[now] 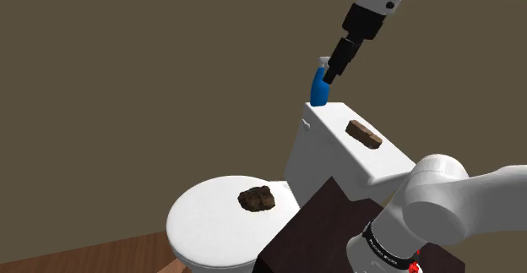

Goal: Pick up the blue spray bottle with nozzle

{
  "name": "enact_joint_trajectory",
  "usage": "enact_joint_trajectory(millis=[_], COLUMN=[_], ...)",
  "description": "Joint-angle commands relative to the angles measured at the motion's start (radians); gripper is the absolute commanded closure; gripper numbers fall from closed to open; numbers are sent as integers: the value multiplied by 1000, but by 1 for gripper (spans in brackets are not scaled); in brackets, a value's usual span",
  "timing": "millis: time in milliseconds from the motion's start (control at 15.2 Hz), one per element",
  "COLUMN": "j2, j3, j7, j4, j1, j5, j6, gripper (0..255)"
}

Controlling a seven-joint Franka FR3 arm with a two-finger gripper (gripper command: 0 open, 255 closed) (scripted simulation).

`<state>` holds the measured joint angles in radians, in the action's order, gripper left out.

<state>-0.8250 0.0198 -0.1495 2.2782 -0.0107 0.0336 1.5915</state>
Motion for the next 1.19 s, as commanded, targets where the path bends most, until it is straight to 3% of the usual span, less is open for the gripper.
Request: enact_joint_trajectory(millis=[0, 594, 1122], j2=[0, -41, 63], j3=[0, -154, -333], j7=[0, -136, -273], j4=[0, 235, 335], j1=[0, 66, 96], j5=[0, -95, -135], j6=[0, 397, 786], gripper=[0, 0, 0])
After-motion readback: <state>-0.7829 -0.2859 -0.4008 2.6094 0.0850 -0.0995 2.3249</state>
